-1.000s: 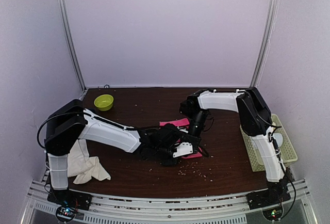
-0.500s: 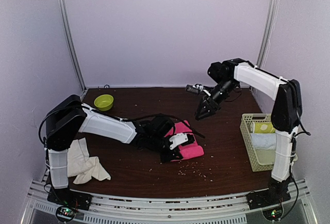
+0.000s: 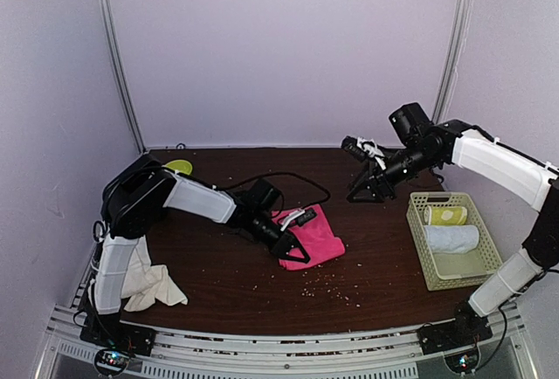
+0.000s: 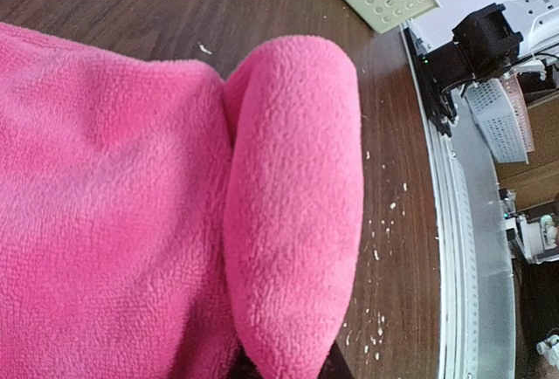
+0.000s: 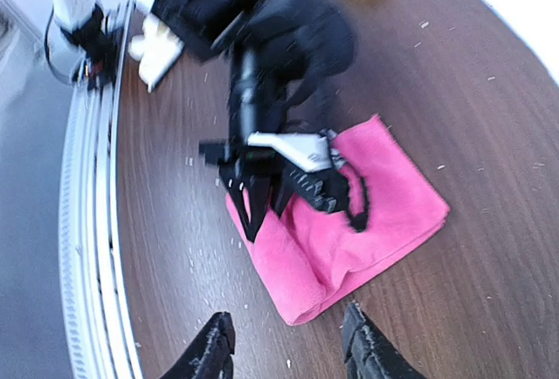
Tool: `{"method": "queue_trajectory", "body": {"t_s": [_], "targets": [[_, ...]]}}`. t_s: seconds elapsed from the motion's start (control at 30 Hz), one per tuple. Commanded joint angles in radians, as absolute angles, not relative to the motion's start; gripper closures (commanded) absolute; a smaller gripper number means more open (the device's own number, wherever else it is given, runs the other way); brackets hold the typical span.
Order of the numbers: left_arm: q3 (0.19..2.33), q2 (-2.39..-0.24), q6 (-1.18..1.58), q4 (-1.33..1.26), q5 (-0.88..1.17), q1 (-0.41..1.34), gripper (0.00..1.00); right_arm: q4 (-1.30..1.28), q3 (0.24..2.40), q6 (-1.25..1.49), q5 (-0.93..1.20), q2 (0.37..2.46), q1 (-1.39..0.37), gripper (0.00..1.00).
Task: Roll the towels
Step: Roll the towel at the center of the board.
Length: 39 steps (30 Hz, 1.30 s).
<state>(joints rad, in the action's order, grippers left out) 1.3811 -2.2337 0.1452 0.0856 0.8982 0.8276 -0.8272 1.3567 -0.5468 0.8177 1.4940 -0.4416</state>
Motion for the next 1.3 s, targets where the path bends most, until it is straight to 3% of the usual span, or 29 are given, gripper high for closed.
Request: {"method": "queue_trajectory", "body": {"t_s": [0.0,0.13,0.33,0.8,0.9,1.07,1.27], "targets": [[1.414,-2.304,0.189,0.151,1.008,0.835,0.89,-0.820,1.227,-0.700,0.669,1.489,-0.566,0.57],[1.427,-2.315,0.223,0.151,1.044,0.833,0.89,-0.784,1.126,-0.788,0.517,1.476,-0.698,0.58],[1.451,-2.339,0.247,0.167,1.086,0.832,0.89,-0.535,1.028,-0.736,0.275,1.493,-0.836,0.50],[1.458,-2.361,0.216,0.226,1.075,0.830,0.85,-0.267,0.924,-0.803,0.040,1.669,-0.968,0.42],[1.461,-2.358,0.206,0.238,1.069,0.830,0.82,-0.247,0.909,-0.811,0.007,1.694,-0.974,0.47],[1.454,-2.321,0.199,0.241,1.019,0.821,0.70,-0.246,0.882,-0.837,0.010,1.702,-0.975,0.75],[1.385,-2.139,0.164,0.273,0.787,0.767,0.61,-0.362,0.926,-0.824,0.069,1.716,-0.971,0.84]]}}
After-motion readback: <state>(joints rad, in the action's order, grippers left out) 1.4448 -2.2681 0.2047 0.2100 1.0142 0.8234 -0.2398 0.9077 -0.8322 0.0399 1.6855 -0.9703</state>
